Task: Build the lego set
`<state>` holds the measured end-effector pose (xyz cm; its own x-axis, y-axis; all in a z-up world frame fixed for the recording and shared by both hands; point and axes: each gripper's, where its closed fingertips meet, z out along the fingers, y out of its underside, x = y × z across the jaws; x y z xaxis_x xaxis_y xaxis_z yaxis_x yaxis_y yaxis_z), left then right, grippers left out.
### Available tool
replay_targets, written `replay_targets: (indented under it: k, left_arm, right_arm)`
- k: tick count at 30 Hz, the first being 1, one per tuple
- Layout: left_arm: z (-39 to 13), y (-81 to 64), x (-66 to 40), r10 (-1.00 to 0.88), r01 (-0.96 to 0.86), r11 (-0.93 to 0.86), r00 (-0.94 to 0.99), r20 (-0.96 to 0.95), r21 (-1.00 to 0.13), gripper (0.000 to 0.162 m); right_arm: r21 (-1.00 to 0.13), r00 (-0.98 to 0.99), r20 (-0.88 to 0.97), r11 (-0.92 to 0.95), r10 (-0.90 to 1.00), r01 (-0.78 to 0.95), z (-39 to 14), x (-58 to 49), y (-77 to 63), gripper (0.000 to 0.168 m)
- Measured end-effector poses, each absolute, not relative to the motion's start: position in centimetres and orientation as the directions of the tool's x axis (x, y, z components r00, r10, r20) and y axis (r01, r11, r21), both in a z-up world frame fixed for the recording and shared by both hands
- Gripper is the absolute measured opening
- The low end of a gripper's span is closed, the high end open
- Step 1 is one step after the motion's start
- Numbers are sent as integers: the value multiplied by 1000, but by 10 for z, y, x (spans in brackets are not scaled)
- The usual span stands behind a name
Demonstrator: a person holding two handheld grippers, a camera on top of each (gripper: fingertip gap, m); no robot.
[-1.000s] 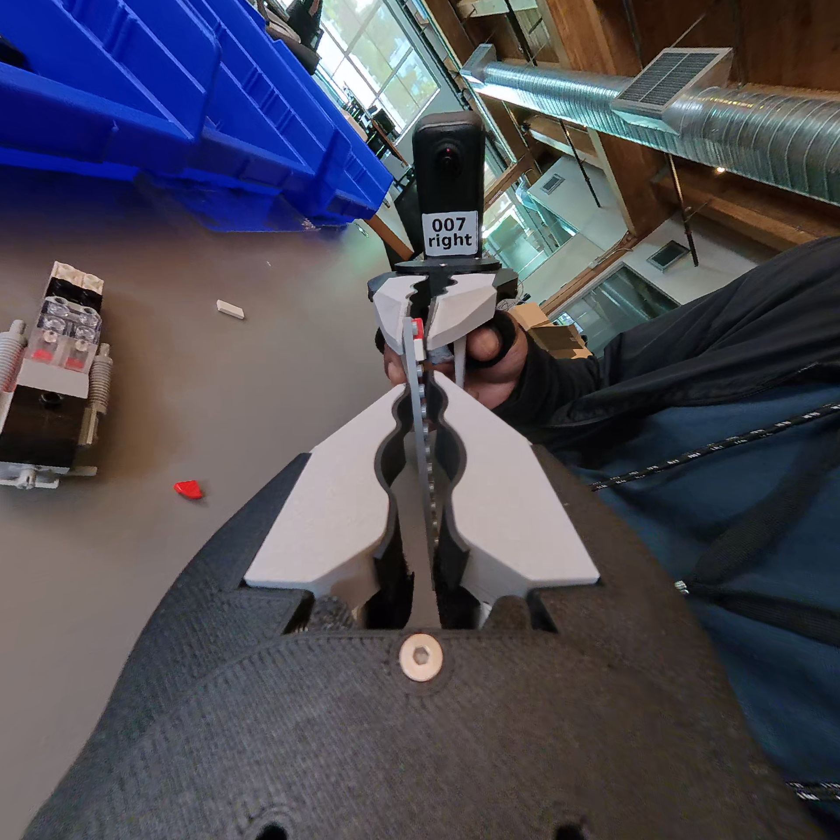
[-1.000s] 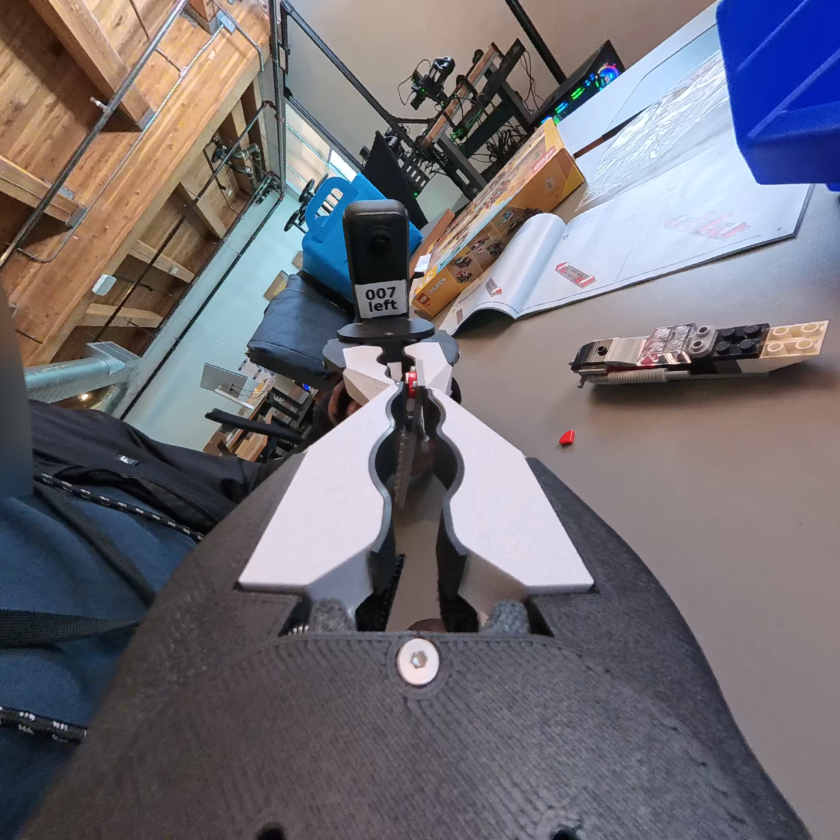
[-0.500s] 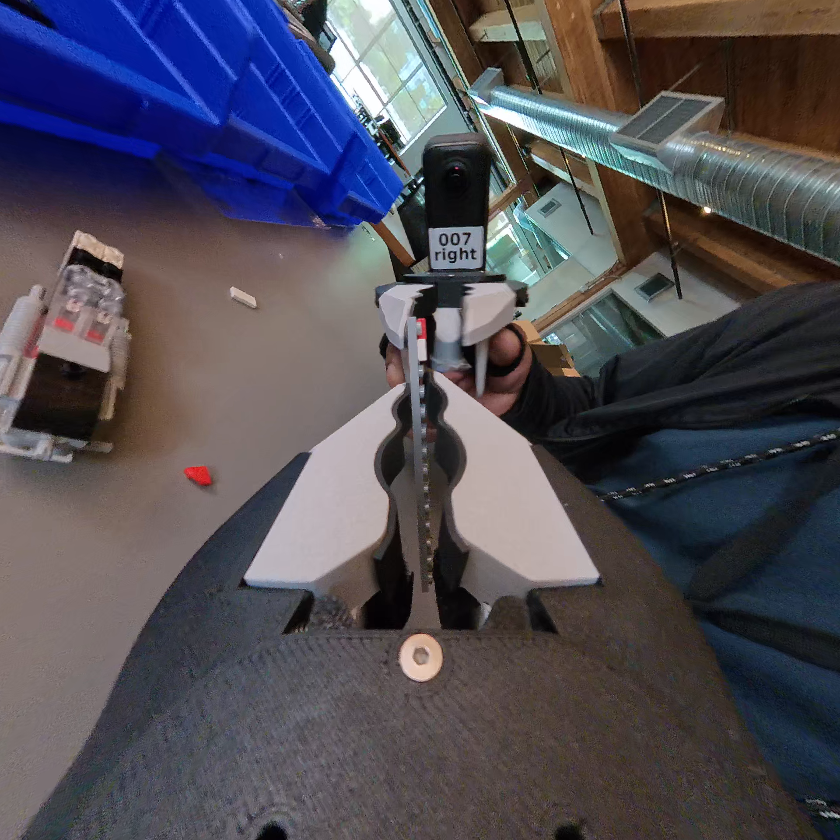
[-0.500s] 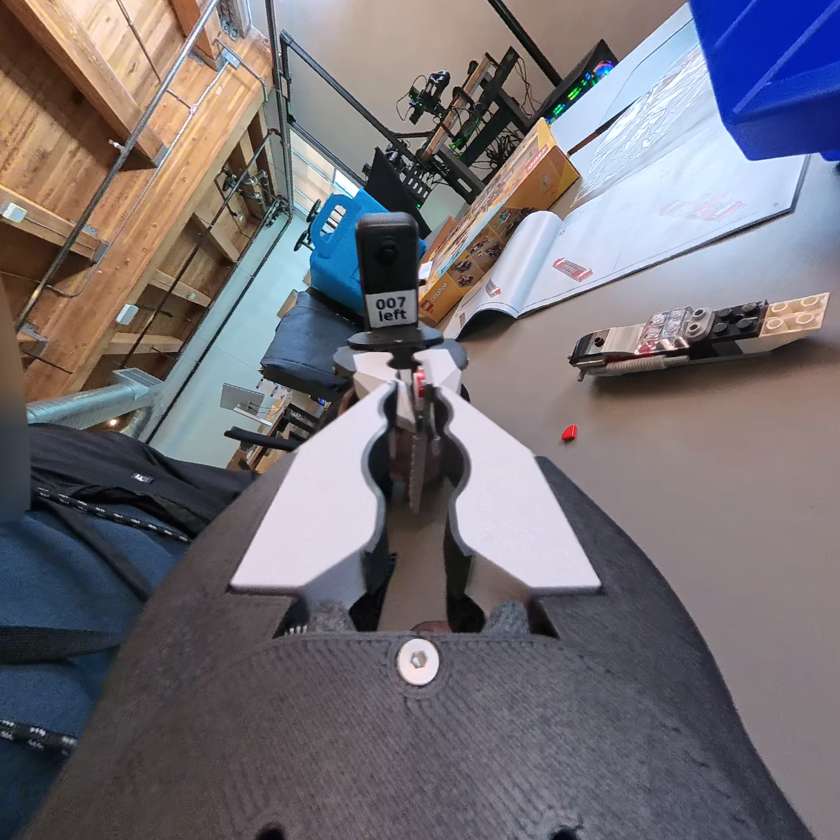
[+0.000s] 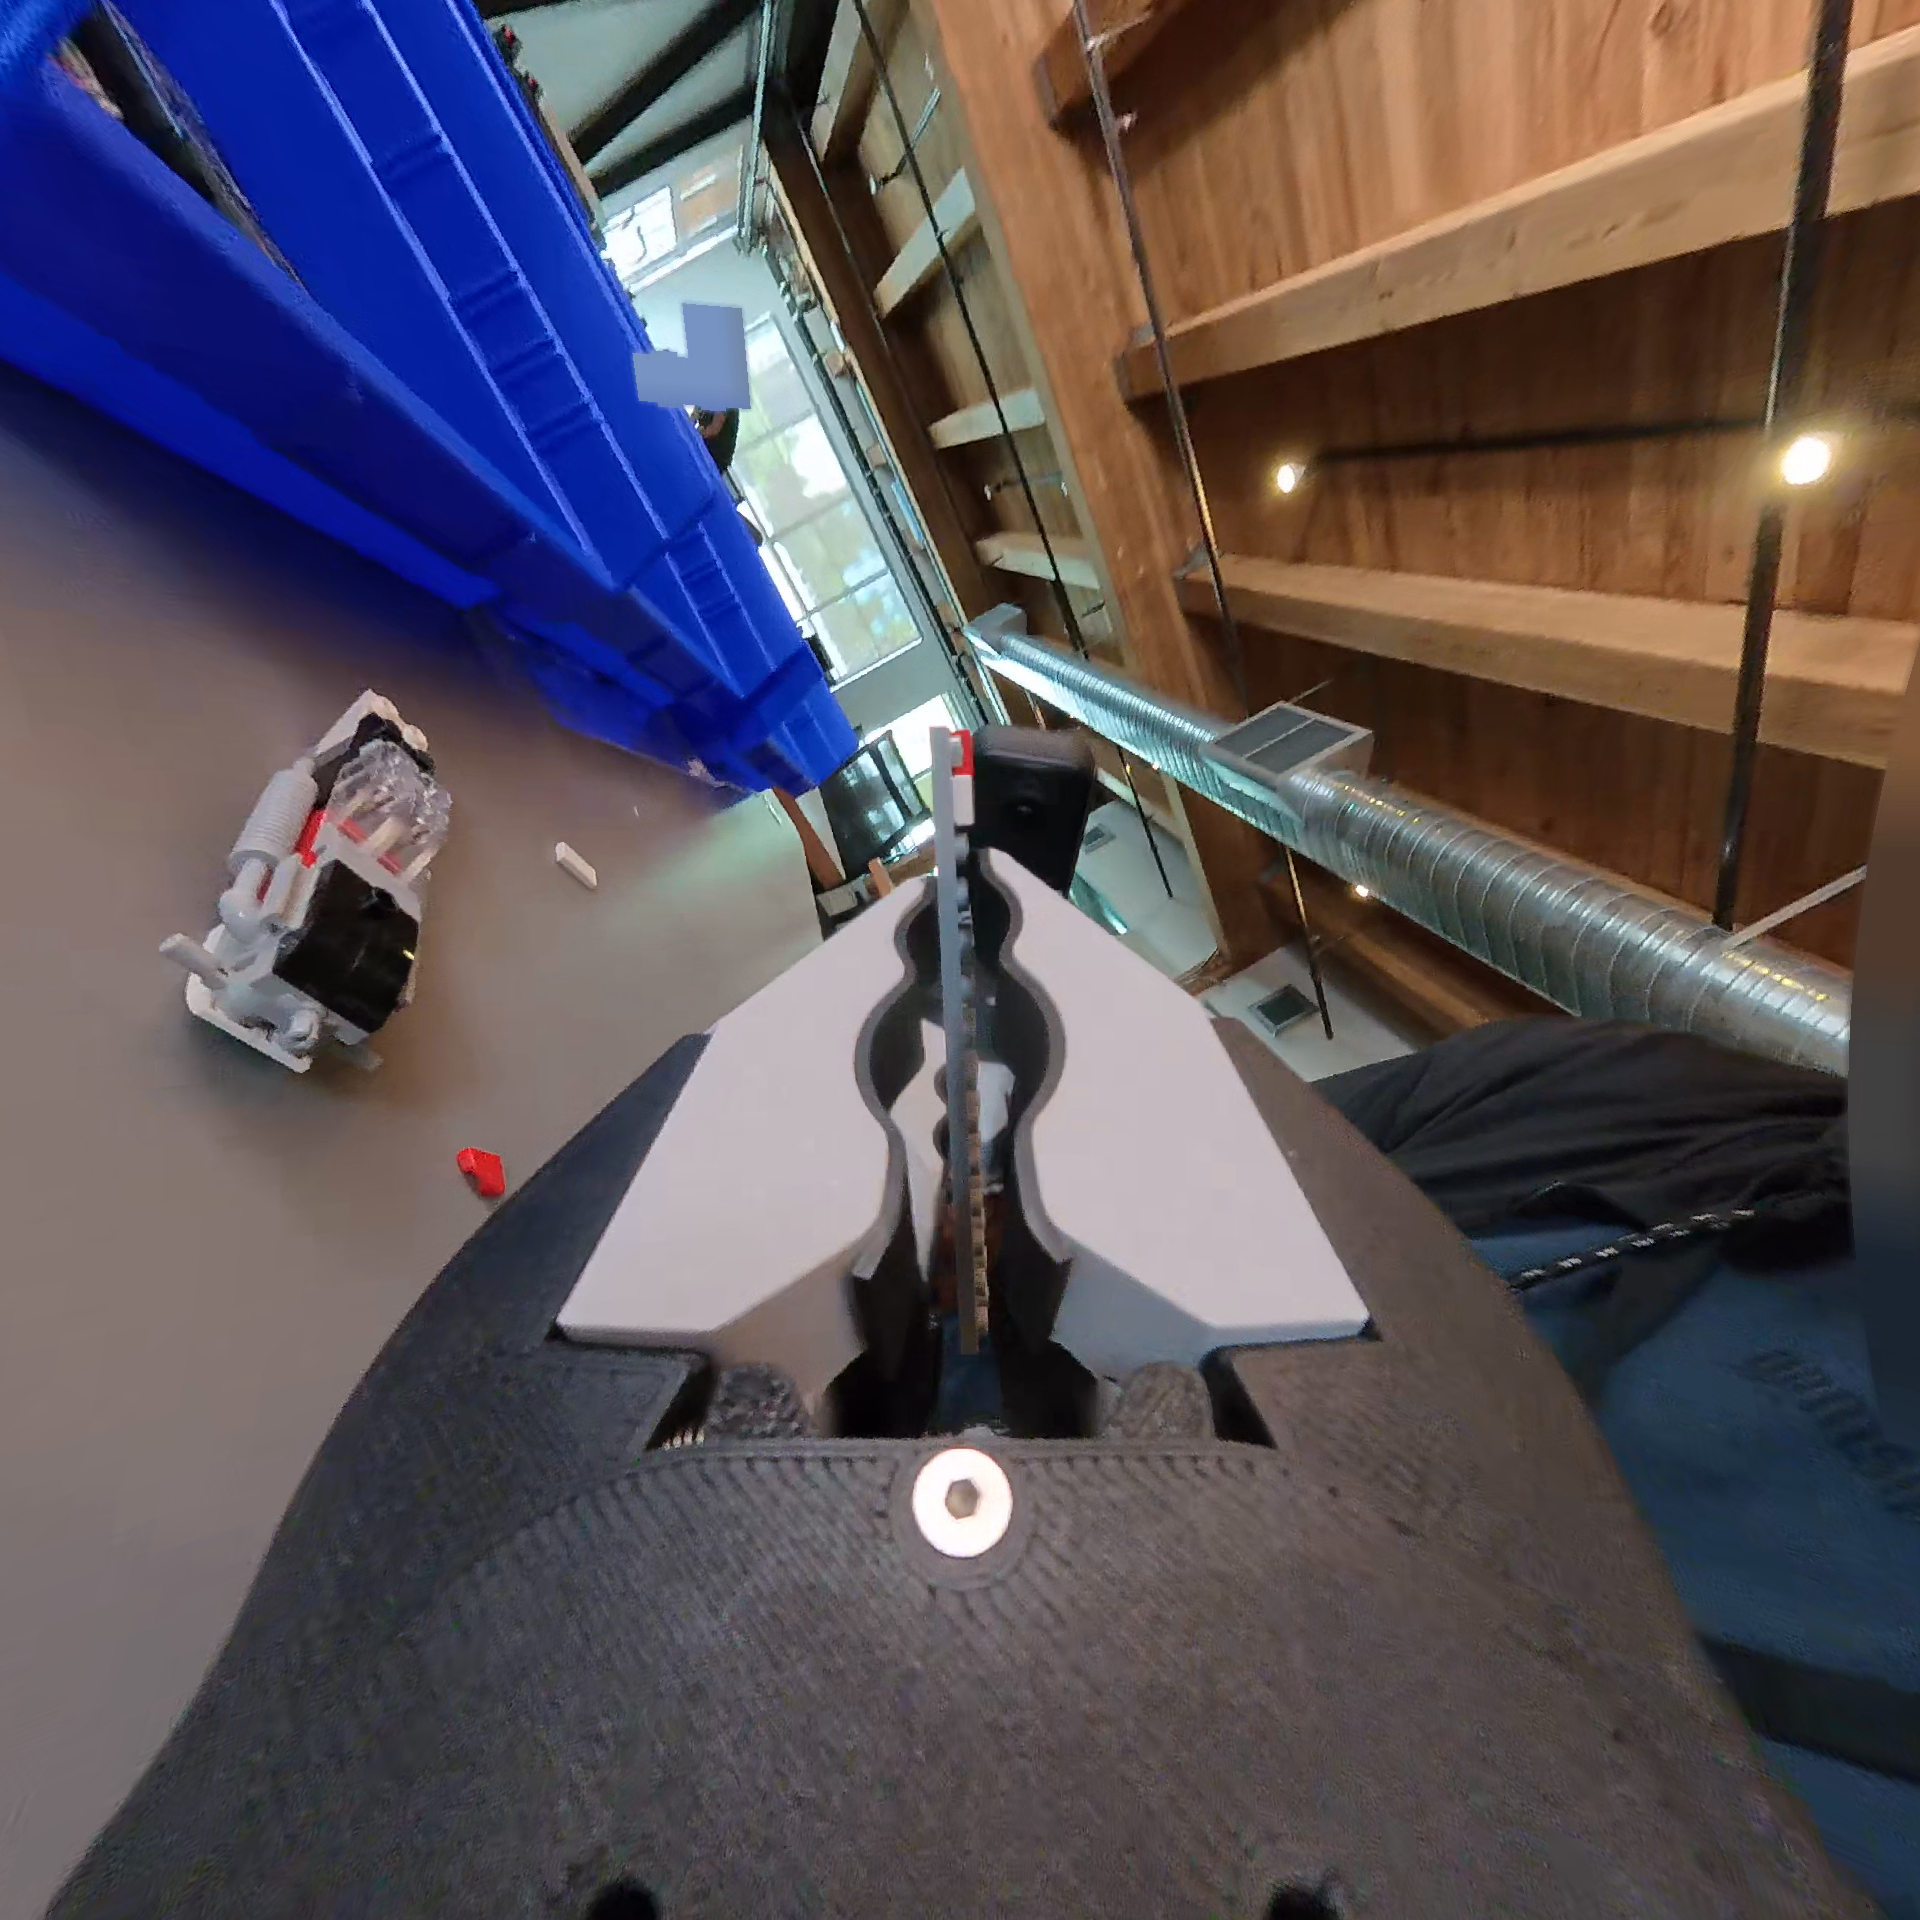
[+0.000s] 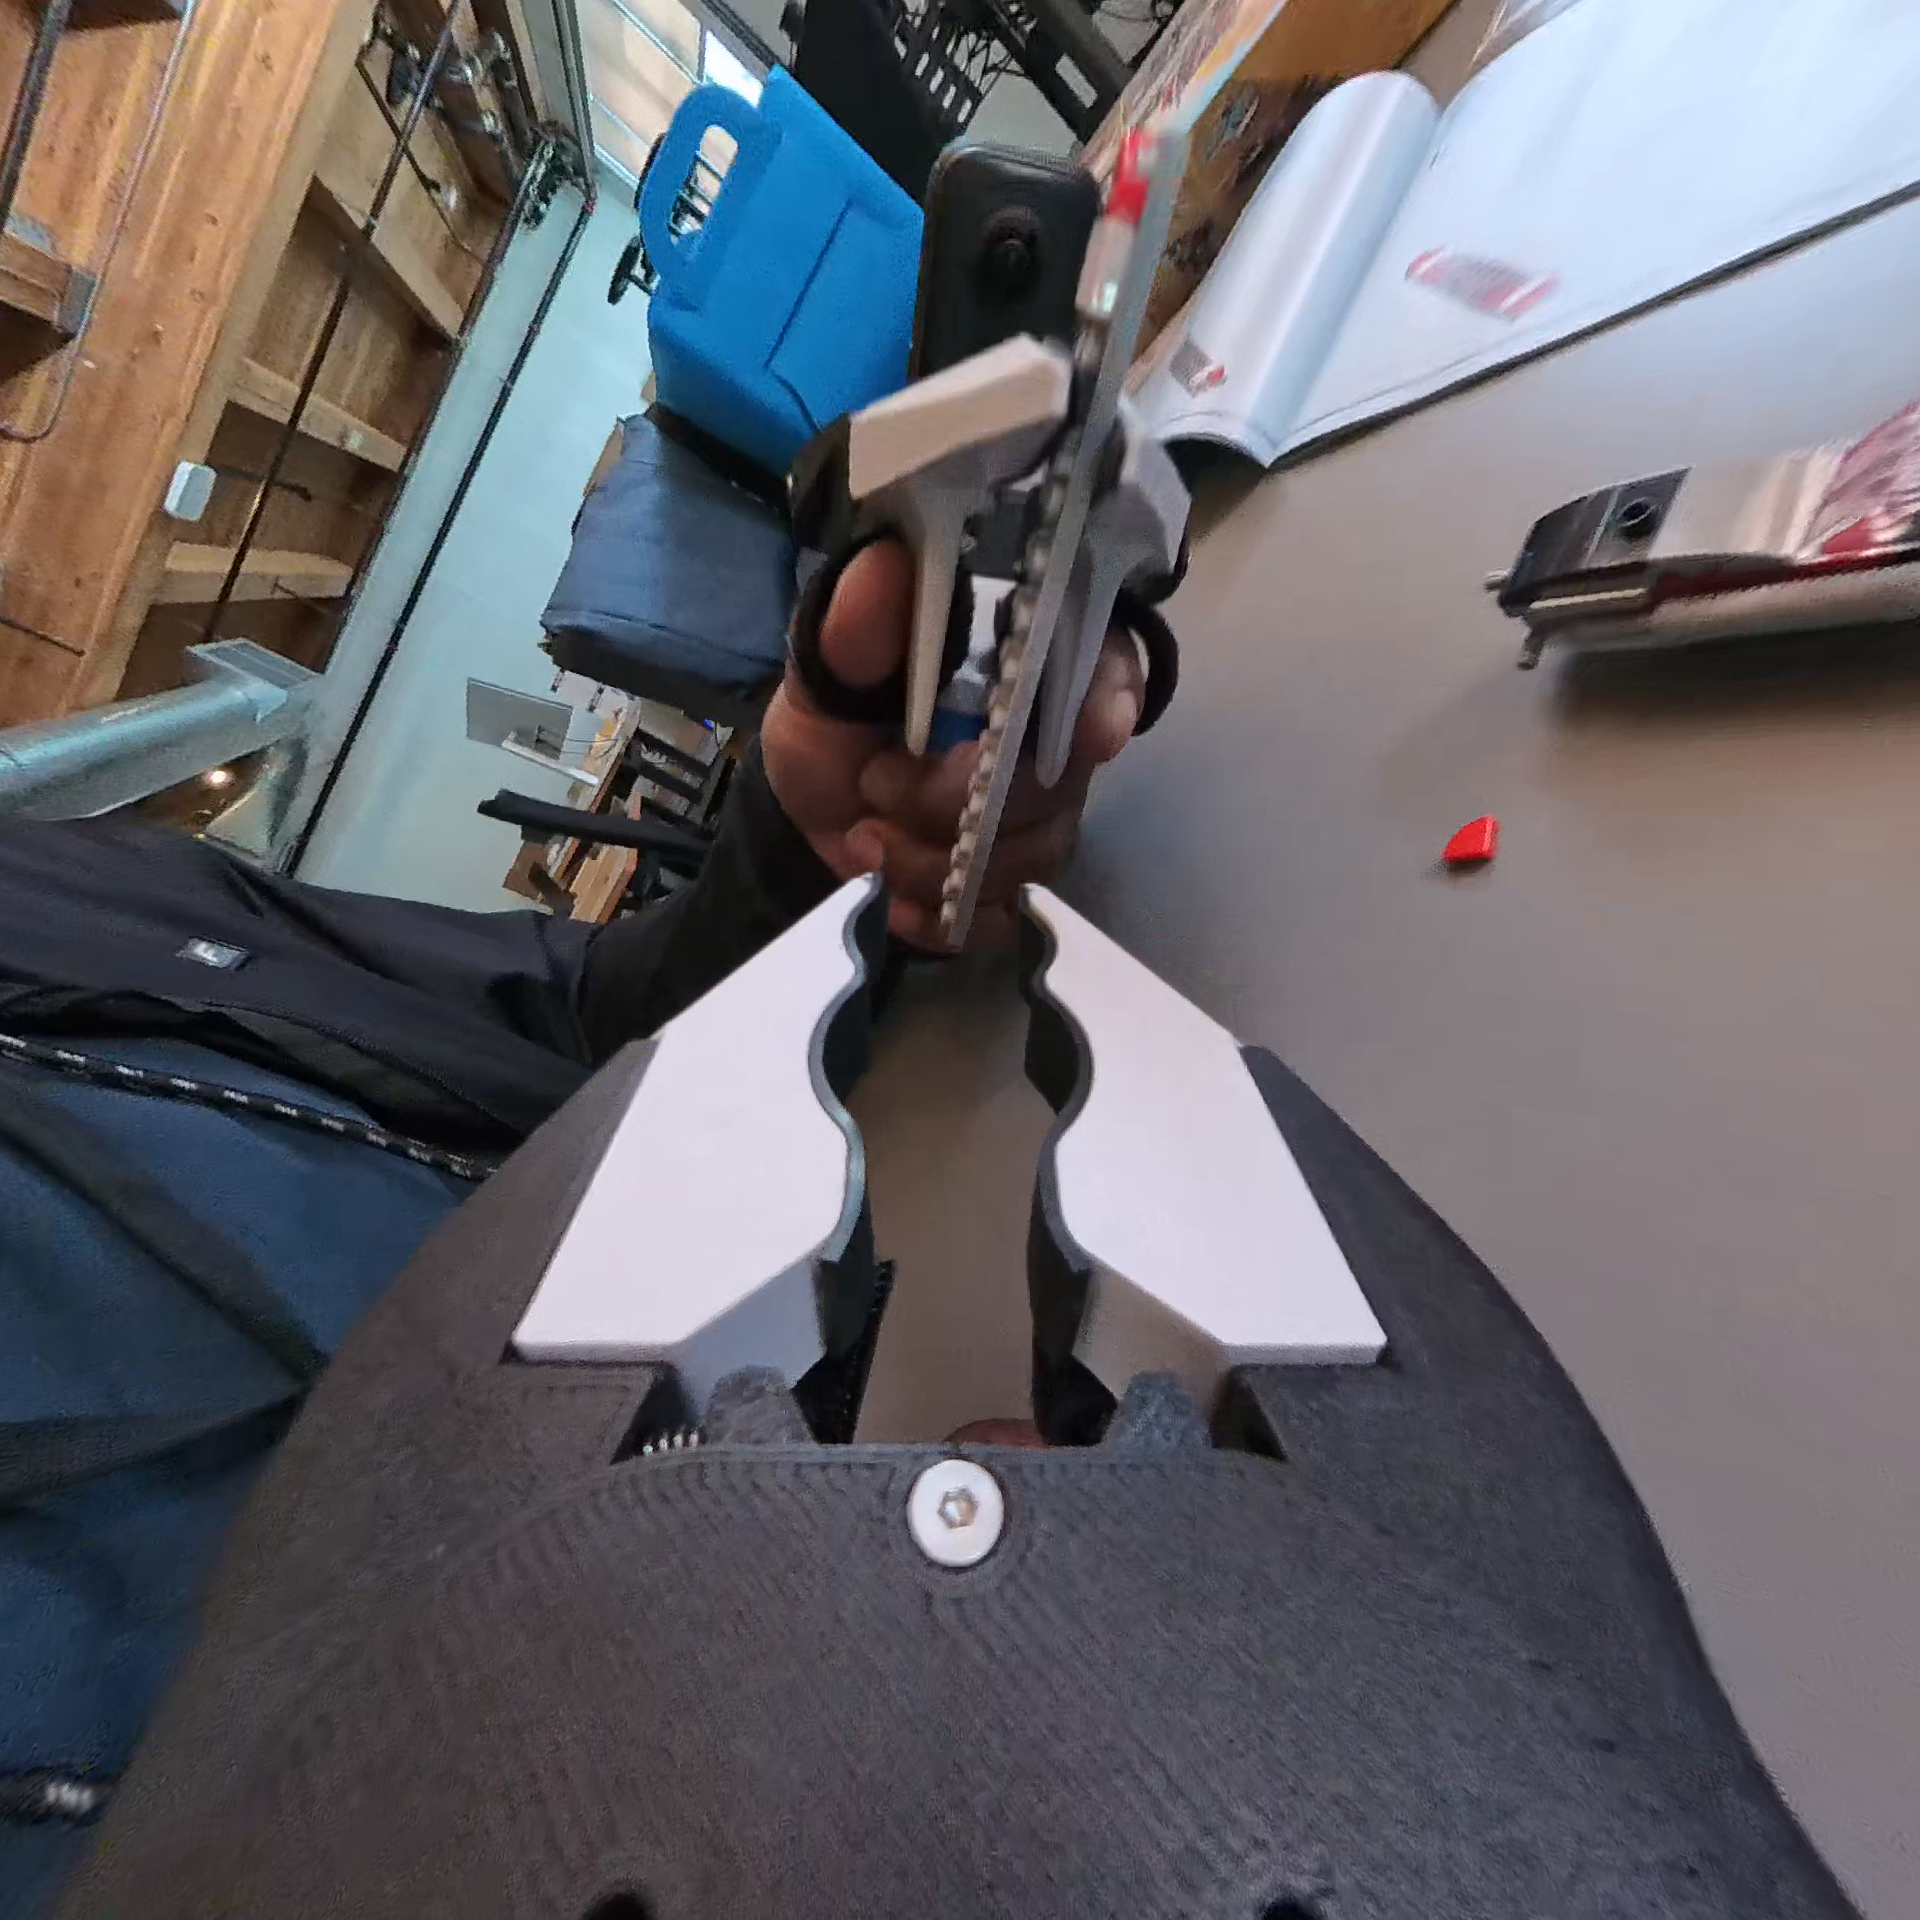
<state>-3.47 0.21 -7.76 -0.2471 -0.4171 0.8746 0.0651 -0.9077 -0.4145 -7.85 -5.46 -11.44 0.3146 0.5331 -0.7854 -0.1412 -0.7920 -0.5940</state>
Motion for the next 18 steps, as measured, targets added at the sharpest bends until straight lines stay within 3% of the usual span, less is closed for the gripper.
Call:
replay_targets:
  k: [3,8,18]
  left_arm:
    - [-74,5,-36,-413,86,-910,-262,872,-405,6]
    - [-73,8,-37,-408,95,-913,-256,876,-397,6]
    - [-74,-17,-30,-346,-54,-923,-313,884,-380,9]
  right_arm:
    - [-587,285,-798,-792,531,-166,-110,-84,-55,5]
    - [-562,245,-822,-801,513,-207,-105,-82,-53,5]
    - [-540,209,-840,-807,500,-240,-93,-63,-44,4]
